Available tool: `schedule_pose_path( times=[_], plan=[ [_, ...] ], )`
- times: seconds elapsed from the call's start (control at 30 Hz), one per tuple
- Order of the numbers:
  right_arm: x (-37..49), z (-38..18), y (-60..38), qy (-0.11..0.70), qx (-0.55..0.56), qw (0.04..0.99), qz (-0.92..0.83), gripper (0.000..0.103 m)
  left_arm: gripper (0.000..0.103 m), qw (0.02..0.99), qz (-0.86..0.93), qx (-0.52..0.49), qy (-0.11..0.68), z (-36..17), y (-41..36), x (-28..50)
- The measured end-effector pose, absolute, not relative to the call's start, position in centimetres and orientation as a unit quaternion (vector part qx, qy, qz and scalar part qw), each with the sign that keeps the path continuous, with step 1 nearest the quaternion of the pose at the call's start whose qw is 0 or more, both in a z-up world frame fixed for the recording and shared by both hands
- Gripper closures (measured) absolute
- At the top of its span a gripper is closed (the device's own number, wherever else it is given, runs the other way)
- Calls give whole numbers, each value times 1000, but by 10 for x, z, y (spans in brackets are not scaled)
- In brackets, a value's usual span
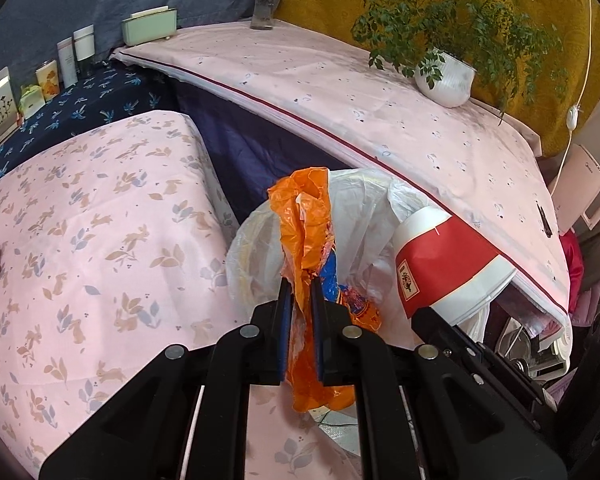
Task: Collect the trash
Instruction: 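Carry the orange bag and red-and-white paper cup over the trash bin, then open both grippers to drop the bag and cup into the bin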
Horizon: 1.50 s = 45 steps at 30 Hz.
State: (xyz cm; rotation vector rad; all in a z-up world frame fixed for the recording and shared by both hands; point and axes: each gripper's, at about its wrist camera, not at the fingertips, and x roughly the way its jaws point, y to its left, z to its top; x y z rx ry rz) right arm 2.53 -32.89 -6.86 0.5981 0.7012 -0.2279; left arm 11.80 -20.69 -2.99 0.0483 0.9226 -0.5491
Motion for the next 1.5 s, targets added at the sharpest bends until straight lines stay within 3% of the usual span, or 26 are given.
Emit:
schedule_pose_path(
  times=[0.33, 0.43, 0.57, 0.63, 1.3, 1.5],
  plan=[
    [24, -77, -330, 345, 291, 885, -111, 98, 91, 857, -257, 20, 447, -38, -212, 119],
    [25, -79, -329, 347, 291, 885, -110, 98, 80, 858, -251, 20, 448, -40, -210, 119],
    [26, -81, -328, 350, 291, 884, -110, 97, 73, 859, -248, 19, 447, -41, -207, 119],
    [26, -81, -327, 350, 291, 883, -111, 92, 73, 860, -247, 19, 447, -42, -206, 118],
    [25, -72, -311, 346, 275, 890, -108, 91, 70, 862, -233, 1, 451, -42, -185, 117],
    [28, -66, -296, 348, 264, 894, -99, 87, 70, 864, -224, -8, 451, -42, -169, 117]
  ],
)
